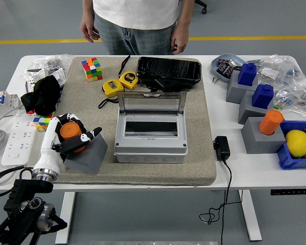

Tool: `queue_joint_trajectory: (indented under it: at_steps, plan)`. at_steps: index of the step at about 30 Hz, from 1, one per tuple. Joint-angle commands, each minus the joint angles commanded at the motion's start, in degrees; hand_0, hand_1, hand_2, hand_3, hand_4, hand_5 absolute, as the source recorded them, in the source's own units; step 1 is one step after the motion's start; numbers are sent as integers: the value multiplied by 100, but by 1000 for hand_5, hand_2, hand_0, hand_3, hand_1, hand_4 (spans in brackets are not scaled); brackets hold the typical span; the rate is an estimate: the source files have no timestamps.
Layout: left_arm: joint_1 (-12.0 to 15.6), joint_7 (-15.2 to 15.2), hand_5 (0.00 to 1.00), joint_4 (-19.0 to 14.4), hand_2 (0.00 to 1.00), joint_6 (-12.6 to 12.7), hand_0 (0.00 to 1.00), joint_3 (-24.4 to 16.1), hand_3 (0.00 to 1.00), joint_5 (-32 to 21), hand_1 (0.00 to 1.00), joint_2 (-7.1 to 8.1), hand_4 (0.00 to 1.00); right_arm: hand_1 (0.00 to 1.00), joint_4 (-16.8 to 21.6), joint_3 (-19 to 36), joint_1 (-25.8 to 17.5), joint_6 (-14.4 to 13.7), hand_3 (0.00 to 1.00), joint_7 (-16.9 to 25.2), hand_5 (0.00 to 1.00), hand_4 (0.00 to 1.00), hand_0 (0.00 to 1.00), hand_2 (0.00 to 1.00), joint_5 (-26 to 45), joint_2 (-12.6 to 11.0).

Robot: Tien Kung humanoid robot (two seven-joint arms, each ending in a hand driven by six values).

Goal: Fetch the battery,place it into the box,close the lid of the box

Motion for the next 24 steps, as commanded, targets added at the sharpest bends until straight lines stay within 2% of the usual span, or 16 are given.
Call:
queue_joint_trajectory:
  at_steps: [7,8,9,14,15,20,21,24]
  plan:
    - [2,-79,2,-52,120,97,61,52,117,-130,51,18,998,833,4,-1,-3,4,804,2,998,998,937,798,-5,0]
    - [1,-111,2,-68,120,138,61,72,117,-188,51,27,998,833,5,-2,-4,6,804,1,998,998,937,798,-5,1]
    - [-2,-137,2,-83,69,178,54,88,67,-232,10,33,998,834,4,-3,-5,6,804,1,998,998,937,800,-4,3]
    - [-76,-233,2,-226,69,339,54,159,67,-330,10,86,998,834,2,-26,-7,8,804,-2,998,998,937,800,12,6]
    - [-114,-223,36,-265,50,361,57,194,40,-226,2,116,982,833,1,-27,-7,9,804,-4,998,998,937,798,14,7]
    - [-293,-153,36,-452,50,446,57,330,40,141,2,256,982,833,6,-11,1,14,804,-4,998,998,937,798,-1,3]
    - [-327,-131,102,-516,28,473,69,350,22,222,2,277,860,833,6,-11,1,14,803,-5,998,998,938,799,0,3]
    - [-438,-7,102,-816,28,551,69,463,22,565,2,366,860,833,1,-26,-6,12,803,-9,998,998,938,799,16,4]
